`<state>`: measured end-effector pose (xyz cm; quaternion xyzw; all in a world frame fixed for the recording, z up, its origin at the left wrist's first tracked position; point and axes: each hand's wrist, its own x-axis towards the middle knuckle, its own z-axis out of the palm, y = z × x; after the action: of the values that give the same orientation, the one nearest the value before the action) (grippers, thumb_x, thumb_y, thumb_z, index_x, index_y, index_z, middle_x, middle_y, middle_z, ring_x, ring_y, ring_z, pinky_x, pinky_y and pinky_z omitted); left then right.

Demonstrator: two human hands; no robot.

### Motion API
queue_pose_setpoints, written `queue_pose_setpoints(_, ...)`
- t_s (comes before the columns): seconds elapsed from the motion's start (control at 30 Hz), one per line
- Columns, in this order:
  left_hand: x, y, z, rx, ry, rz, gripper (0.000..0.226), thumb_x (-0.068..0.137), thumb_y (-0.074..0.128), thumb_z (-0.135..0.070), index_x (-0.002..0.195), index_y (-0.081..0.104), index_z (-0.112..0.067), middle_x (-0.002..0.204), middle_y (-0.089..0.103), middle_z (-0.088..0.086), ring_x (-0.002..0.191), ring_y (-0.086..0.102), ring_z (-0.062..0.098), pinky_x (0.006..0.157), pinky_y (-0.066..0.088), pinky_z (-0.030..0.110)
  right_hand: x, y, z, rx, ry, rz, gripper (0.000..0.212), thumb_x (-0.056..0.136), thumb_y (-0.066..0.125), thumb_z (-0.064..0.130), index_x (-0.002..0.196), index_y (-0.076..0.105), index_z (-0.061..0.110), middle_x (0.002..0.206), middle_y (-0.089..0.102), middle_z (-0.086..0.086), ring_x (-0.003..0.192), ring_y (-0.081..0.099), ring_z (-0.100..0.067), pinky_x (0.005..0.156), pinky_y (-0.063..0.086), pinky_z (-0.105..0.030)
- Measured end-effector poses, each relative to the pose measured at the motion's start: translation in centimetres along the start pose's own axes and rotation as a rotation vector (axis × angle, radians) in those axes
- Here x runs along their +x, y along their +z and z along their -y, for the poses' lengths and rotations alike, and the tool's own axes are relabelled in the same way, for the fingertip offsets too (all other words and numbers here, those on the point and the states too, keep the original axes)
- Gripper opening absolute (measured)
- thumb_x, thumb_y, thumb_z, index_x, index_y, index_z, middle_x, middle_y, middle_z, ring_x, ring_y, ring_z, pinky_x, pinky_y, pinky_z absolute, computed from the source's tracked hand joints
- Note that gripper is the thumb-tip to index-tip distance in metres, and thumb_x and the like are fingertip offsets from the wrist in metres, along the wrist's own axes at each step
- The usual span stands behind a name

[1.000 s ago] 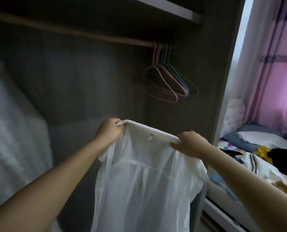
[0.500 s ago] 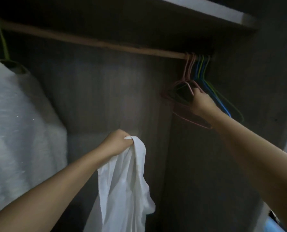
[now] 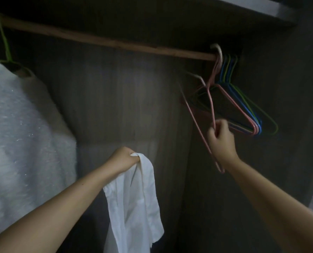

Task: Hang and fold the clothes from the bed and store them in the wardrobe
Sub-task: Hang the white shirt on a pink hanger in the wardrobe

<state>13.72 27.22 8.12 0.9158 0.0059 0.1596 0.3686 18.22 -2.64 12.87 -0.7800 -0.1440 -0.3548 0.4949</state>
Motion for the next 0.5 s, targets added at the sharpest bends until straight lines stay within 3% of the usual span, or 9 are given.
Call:
queue_pose_setpoints(0.13, -0.3, 0.7, 1.5, 0.099, -0.114, 0.109, 0.027, 0.084, 0.057, -0.023, 0.059, 0.052, -0.015, 0.059, 0.049, 0.001, 0.053, 0.045, 0.013, 0.048, 0.030, 0.024, -7.0, 0.4, -1.4, 0.253, 0.226, 0.265, 0.005, 0.095, 0.057, 0.027, 0.092, 0.060, 0.027, 0.057, 0.055, 0.011, 0.045, 0.049, 0.000, 0.040, 0.036, -0.011)
queue_pose_setpoints(0.2, -0.5, 1.2, 2.8, 0.130, -0.164, 0.139, 0.025, 0.085, 0.057, -0.026, 0.065, 0.059, -0.012, 0.064, 0.055, 0.002, 0.058, 0.050, 0.015, 0.049, 0.034, 0.023, -10.2, 0.4, -1.5, 0.218, 0.303, 0.400, 0.020, 0.098, 0.050, 0.025, 0.093, 0.068, 0.018, 0.048, 0.053, 0.016, 0.042, 0.049, 0.003, 0.039, 0.034, -0.008)
queue_pose_setpoints(0.37, -0.9, 3.0, 6.6, 0.202, -0.252, 0.140, 0.036, 0.093, 0.053, -0.035, 0.100, 0.067, -0.003, 0.104, 0.066, 0.015, 0.096, 0.062, 0.031, 0.074, 0.044, 0.030, -16.8, -2.0, -0.2, 0.394, 0.535, 0.663, 0.032, 0.095, 0.046, 0.030, 0.096, 0.072, 0.010, 0.048, 0.035, 0.002, 0.039, 0.027, -0.009, 0.034, 0.022, -0.018)
queue_pose_setpoints(0.5, -1.8, 4.6, 7.9, 0.136, -0.307, 0.102, 0.037, 0.095, 0.049, -0.031, 0.103, 0.064, 0.002, 0.111, 0.064, 0.023, 0.102, 0.061, 0.037, 0.086, 0.050, 0.037, -19.7, -2.6, 0.9, 0.308, 0.628, 0.722, 0.033, 0.100, 0.043, 0.023, 0.094, 0.073, 0.011, 0.047, 0.033, 0.001, 0.038, 0.026, -0.010, 0.034, 0.021, -0.018)
